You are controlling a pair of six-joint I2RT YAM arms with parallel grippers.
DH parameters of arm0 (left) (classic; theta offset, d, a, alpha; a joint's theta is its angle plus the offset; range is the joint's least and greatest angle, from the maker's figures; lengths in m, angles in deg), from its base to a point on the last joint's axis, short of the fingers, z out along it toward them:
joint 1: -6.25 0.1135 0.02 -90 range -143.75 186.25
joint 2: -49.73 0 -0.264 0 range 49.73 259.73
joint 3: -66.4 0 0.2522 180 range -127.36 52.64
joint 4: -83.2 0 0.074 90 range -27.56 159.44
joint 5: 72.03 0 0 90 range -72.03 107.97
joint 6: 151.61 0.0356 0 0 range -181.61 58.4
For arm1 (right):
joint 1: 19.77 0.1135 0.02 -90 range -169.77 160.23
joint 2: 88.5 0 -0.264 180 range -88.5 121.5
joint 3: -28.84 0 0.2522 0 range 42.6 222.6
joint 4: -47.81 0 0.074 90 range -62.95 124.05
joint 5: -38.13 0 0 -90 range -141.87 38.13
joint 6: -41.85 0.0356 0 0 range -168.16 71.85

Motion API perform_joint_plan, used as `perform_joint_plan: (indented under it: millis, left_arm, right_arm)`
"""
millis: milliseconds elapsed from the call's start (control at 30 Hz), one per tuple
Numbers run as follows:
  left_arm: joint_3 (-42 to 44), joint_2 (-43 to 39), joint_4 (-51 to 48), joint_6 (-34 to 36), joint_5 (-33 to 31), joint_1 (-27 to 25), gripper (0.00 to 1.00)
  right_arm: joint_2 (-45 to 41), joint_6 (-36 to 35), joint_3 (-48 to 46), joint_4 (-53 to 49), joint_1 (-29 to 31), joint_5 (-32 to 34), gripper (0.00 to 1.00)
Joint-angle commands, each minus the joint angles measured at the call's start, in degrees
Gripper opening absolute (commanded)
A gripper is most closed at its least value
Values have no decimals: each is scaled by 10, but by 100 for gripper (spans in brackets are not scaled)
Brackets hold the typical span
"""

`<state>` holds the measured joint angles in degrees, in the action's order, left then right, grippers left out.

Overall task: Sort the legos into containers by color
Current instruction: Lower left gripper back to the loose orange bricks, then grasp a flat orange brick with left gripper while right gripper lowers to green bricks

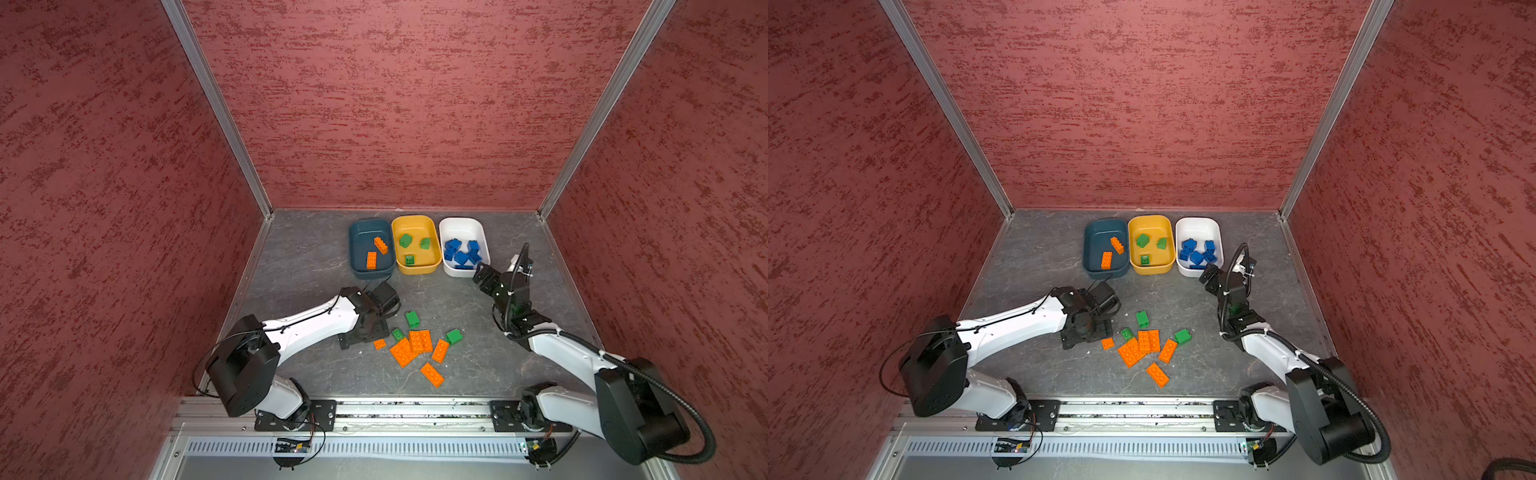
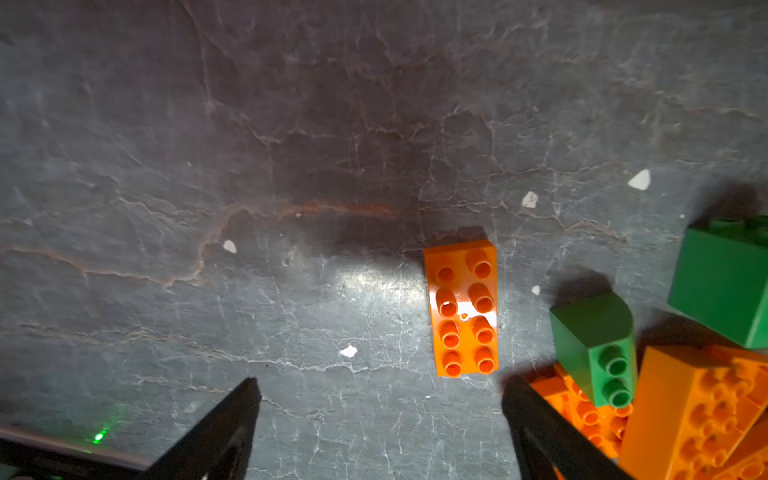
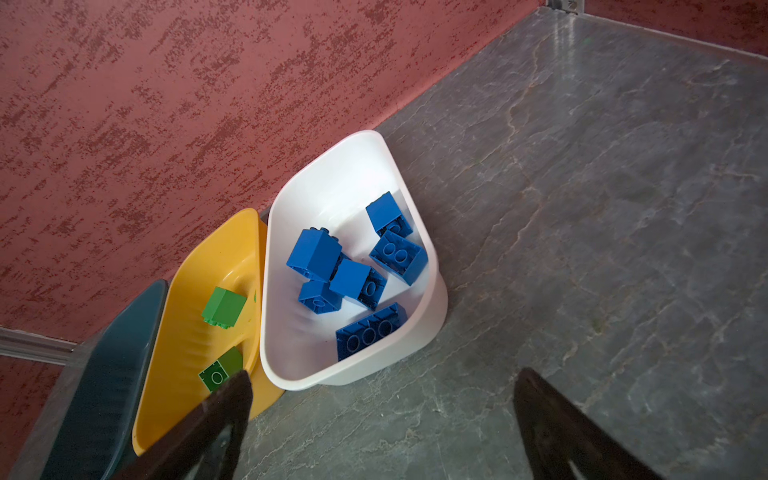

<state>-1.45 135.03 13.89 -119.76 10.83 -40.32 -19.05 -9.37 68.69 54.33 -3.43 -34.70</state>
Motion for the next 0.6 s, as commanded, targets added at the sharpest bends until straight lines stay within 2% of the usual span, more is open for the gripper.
perform_joint_plan:
  millis: [0, 233, 333, 467, 567]
  left_arm:
    - [7, 11, 31, 2, 25, -3, 86]
    - [0, 43, 73, 52, 35, -2, 84]
    - [-15, 75, 74, 72, 34, -2, 79]
    - [-36, 117, 55, 84, 22, -5, 66]
    - [-30, 119, 63, 84, 24, -9, 49]
  right_arm:
    - [4, 14, -6, 24, -2, 2, 99]
    - [-1, 14, -4, 14, -1, 1, 99]
    - [-3, 14, -3, 9, -2, -1, 99]
    - [-8, 5, 0, 0, -2, -16, 99]
    - [-4, -45, 11, -11, -2, -85, 99]
